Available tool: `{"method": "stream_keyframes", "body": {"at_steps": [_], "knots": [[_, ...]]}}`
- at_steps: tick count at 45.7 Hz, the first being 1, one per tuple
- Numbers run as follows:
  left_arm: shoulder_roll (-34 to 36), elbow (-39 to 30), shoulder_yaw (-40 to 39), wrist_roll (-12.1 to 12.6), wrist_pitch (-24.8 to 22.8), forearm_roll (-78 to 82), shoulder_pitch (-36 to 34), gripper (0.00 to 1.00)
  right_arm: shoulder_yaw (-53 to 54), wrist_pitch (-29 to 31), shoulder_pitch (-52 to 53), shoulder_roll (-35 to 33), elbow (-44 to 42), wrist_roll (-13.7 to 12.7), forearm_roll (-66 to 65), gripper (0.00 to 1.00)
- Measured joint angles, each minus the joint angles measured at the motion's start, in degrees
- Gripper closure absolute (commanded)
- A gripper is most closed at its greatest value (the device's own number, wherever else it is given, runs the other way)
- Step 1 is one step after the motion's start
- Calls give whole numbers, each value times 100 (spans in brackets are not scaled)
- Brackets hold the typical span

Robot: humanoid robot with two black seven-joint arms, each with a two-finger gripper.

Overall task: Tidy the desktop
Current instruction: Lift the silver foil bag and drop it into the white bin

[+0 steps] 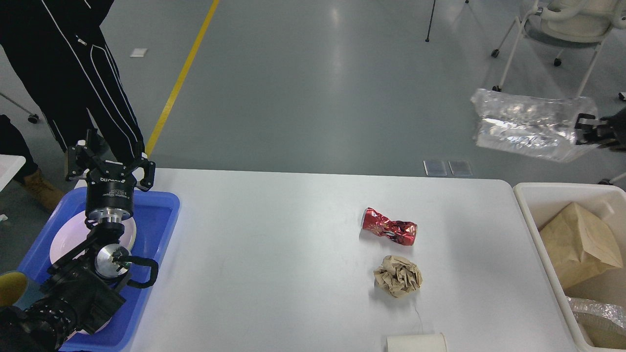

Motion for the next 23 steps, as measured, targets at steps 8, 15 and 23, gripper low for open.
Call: {"method": "stream_keyframes", "body": {"at_steps": [8, 15, 23], "knots": [[0, 0, 0, 0, 0, 0, 0, 3, 173, -811, -2277, 227, -2124, -20, 782, 100], [0, 0, 0, 0, 0, 2, 0, 3, 259, -2231, -4285, 801, -3414, -151, 2433, 100], [0, 0, 0, 0, 0, 0, 0, 3, 290, -3000, -6180, 1669, -4774, -564, 4263, 100]]}}
